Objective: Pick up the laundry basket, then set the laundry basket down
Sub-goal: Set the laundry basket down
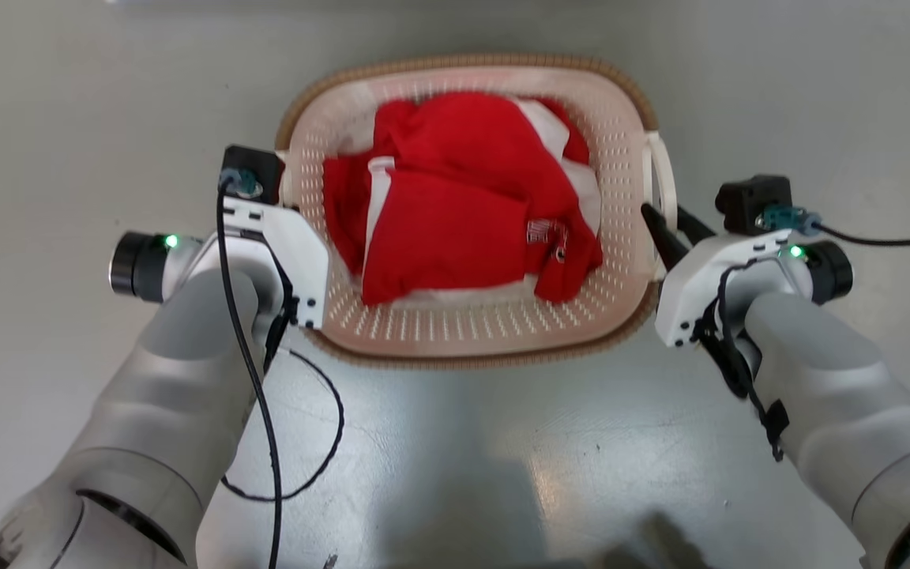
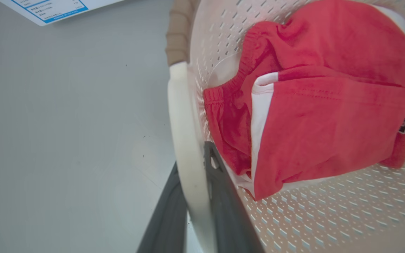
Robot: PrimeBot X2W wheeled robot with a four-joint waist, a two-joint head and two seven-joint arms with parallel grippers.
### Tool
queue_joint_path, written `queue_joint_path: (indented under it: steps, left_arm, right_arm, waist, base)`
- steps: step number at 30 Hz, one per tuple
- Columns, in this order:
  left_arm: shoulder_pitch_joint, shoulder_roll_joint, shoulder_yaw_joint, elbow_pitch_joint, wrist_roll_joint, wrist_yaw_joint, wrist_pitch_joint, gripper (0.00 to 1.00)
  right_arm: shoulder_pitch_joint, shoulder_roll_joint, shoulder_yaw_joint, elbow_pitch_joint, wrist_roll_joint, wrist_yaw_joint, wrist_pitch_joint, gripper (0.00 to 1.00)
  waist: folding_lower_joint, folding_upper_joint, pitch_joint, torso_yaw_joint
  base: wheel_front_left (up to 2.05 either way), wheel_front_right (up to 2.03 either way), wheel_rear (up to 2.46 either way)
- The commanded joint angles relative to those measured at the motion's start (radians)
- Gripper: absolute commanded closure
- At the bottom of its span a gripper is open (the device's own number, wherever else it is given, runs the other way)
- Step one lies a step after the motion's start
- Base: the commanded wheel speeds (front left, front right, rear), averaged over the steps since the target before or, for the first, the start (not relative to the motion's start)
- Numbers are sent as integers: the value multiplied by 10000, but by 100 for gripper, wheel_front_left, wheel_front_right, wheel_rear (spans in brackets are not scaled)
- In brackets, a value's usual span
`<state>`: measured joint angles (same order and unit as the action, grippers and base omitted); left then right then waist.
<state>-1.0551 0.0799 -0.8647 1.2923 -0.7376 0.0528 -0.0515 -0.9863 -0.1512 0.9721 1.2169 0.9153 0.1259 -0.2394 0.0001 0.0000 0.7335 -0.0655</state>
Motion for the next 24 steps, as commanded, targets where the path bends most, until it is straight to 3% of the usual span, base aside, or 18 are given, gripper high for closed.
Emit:
queue_joint_path:
  steps: [1, 24]
  left_arm:
    - [-375, 343, 56, -62, 168, 169, -231, 100]
    - [-858, 366, -9, -27, 14, 154, -447, 100]
  right_arm:
    - [189, -75, 130, 27, -93, 48, -164, 100]
    - [-63, -232, -554, -242, -454, 48, -222, 100]
  waist:
    - [-1, 0, 153, 13]
    - [-1, 0, 977, -77]
  base:
    - [0, 0, 0]
    - [0, 0, 0]
